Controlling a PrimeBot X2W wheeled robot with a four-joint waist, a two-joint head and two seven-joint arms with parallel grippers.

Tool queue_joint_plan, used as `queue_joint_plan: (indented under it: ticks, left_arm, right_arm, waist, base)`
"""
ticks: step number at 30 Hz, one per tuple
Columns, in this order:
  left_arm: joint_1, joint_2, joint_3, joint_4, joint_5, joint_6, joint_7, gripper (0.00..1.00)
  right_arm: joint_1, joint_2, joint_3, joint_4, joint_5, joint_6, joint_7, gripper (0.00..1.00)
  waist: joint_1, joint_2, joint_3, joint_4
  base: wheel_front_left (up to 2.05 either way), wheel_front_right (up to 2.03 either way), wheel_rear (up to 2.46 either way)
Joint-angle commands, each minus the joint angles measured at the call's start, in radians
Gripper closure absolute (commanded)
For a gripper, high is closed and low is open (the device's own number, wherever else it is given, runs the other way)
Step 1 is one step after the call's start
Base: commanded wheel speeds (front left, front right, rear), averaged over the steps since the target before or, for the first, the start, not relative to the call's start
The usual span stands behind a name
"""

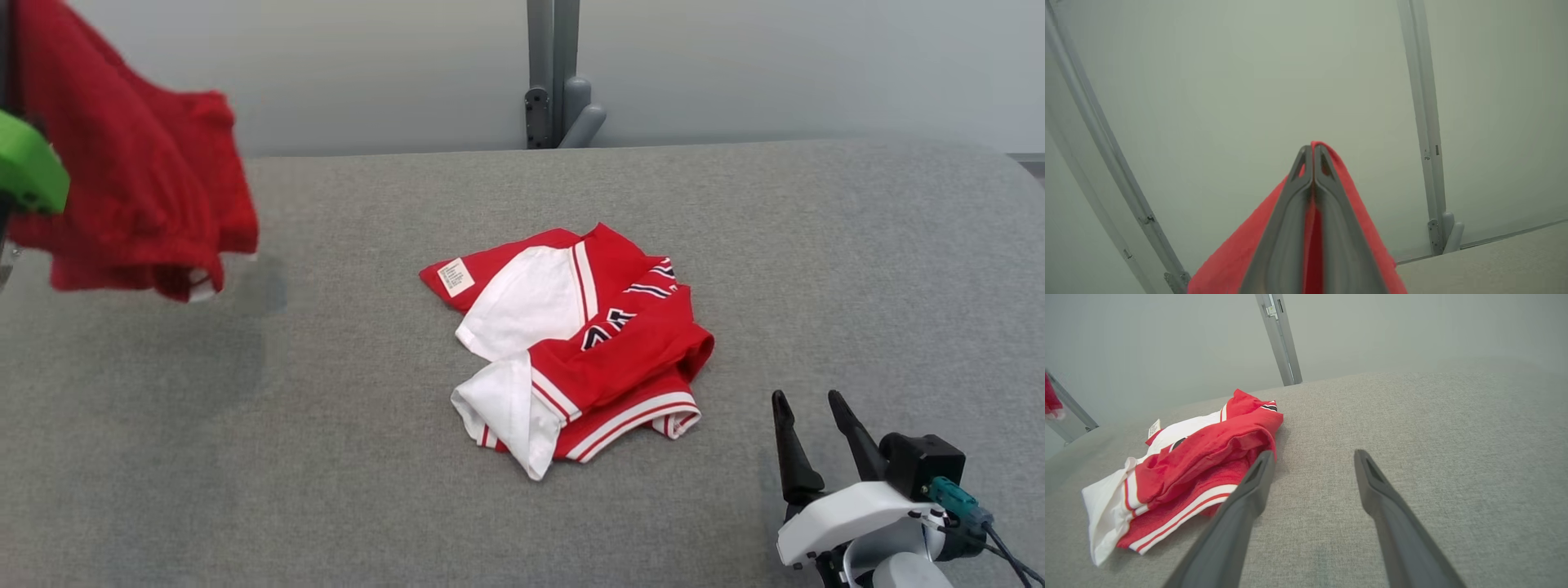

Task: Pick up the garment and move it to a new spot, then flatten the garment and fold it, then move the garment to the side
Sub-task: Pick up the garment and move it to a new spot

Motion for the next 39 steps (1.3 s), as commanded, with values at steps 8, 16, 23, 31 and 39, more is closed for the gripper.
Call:
queue_joint_plan:
  ticks: [8,16,23,31,39]
  left_arm:
    - [0.153,0.123,0.033,0.124,-0.036,0.020,-0.017,1.00]
    - [0.232,0.122,0.110,0.303,-0.111,0.074,-0.063,0.95]
    - [0.300,0.033,0.172,0.341,-0.158,0.024,-0.093,0.00]
    - [0.340,-0.045,0.283,0.159,-0.038,0.018,-0.092,0.00]
    - [0.473,-0.199,0.337,-0.005,0.081,0.062,-0.091,0.00]
  right_arm:
    - [-0.058,-0.004,-0.015,-0.026,-0.047,-0.001,-0.001,0.00]
    - [-0.100,-0.019,-0.015,-0.052,-0.076,-0.001,-0.001,0.00]
    - [-0.100,-0.025,-0.026,-0.051,-0.080,-0.001,-0.001,0.00]
    - [-0.071,-0.012,-0.023,-0.052,-0.088,-0.001,-0.001,0.00]
    - [-0.037,-0.006,-0.008,-0.047,-0.086,-0.001,-0.001,0.00]
  waist:
    - [0.0000,0.0000,0.123,0.061]
    - [0.0000,0.0000,0.214,0.048]
    - [0.0000,0.0000,0.201,0.045]
    - [0.0000,0.0000,0.109,0.053]
    - [0.0000,0.0000,0.026,0.015]
  base:
    - [0.00,0.00,0.00]
    - [0.00,0.00,0.00]
    - [0.00,0.00,0.00]
    - [0.00,0.00,0.00]
    - [0.00,0.00,0.00]
